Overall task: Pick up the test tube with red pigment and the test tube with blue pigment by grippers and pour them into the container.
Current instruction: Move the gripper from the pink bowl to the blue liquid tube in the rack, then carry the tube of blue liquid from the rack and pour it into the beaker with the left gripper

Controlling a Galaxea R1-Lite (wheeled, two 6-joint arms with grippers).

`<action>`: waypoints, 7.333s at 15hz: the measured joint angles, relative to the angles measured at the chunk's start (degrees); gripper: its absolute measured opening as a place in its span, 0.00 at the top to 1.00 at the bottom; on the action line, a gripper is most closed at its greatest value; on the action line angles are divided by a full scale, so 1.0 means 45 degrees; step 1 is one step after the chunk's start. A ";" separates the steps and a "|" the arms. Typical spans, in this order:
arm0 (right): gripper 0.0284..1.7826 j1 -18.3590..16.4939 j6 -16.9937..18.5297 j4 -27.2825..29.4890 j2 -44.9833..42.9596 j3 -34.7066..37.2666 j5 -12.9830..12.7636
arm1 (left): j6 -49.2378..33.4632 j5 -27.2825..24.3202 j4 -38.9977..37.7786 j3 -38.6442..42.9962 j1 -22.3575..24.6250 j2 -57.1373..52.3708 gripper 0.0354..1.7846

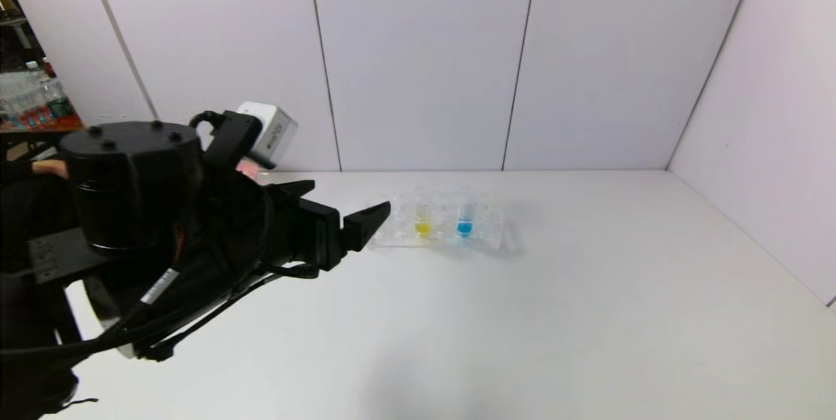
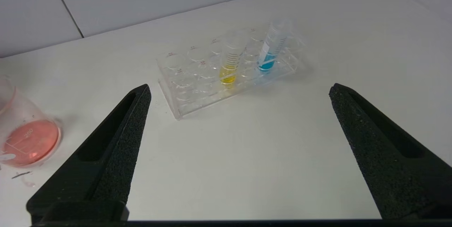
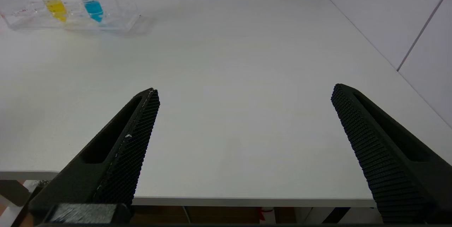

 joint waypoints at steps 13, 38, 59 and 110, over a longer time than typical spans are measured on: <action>0.00 0.0000 0.0000 0.0000 0.0000 0.0000 0.0005 | -0.0539 0.1972 -0.1577 -0.2923 -0.1715 0.5077 0.01; 0.00 -0.0005 0.0000 0.0000 0.0000 0.0000 0.0005 | -0.0859 0.1820 -0.0729 -0.8292 -0.1574 0.9866 0.01; 0.00 0.0000 0.0000 0.0000 0.0000 0.0000 0.0005 | -0.0712 0.1699 -0.0265 -0.9636 -0.1574 1.0833 0.01; 0.00 0.0000 0.0000 0.0000 0.0000 0.0000 0.0005 | 0.1100 0.1907 0.0886 -0.9102 -0.0851 0.7030 0.77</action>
